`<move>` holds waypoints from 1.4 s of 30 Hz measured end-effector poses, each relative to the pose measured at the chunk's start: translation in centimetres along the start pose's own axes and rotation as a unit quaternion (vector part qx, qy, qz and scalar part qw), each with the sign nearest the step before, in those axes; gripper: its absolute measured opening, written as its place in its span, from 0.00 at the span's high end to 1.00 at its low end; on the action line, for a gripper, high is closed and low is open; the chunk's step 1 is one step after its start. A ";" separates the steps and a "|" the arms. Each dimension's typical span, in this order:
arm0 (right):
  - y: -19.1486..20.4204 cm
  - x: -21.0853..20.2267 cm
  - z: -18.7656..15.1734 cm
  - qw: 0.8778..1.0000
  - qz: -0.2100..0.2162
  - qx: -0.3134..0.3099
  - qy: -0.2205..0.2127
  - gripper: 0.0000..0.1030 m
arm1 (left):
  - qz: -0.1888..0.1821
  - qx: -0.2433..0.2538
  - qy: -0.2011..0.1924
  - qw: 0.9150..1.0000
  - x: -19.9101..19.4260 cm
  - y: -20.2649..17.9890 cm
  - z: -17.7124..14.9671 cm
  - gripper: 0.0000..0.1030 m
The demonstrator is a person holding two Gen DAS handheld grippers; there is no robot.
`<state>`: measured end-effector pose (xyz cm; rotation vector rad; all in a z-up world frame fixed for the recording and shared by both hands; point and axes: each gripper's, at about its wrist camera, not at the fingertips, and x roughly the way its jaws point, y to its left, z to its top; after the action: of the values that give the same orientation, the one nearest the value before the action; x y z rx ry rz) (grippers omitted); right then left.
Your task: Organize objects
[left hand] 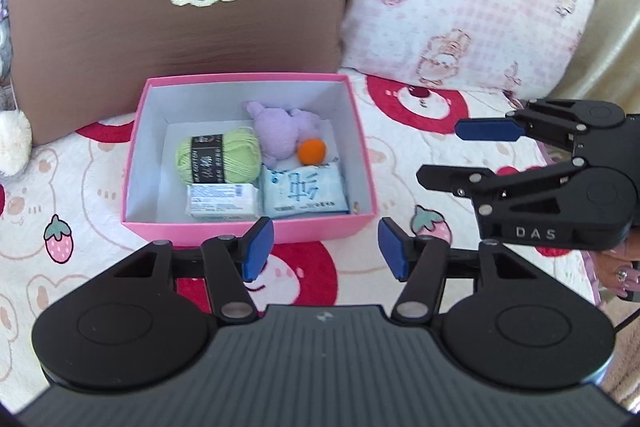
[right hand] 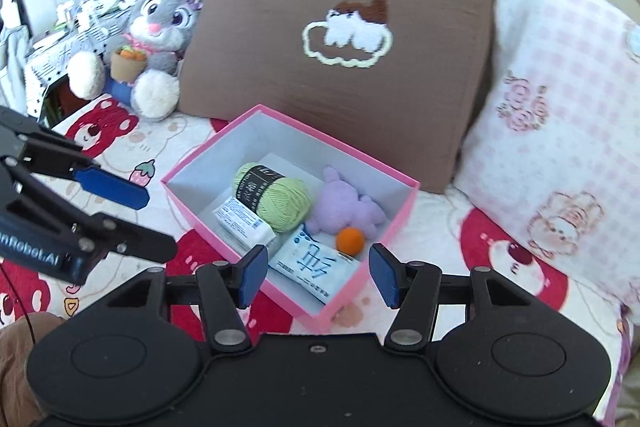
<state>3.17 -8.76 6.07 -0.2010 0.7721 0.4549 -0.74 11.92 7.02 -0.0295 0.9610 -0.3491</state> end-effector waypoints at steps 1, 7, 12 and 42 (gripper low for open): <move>-0.1 -0.6 -0.3 1.000 0.001 0.009 -0.004 0.39 | -0.007 0.008 0.004 1.000 0.0 -0.5 -0.1 0.40; -0.9 -4.0 -2.5 0.998 -0.016 0.050 -0.025 0.35 | -0.018 -0.012 0.012 1.000 0.2 -1.5 -1.5 0.39; -1.7 -5.2 -4.8 0.995 -0.046 0.084 -0.016 0.29 | 0.001 -0.023 0.003 1.000 0.3 -2.1 -2.5 0.37; -3.3 -3.3 -10.7 0.978 -0.119 0.170 0.023 0.13 | 0.050 -0.056 0.017 0.997 5.3 -4.8 -5.7 0.19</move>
<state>-4.04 -16.39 0.91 0.0165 0.8476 0.0870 -3.91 6.52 0.38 -0.0781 1.0112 -0.2029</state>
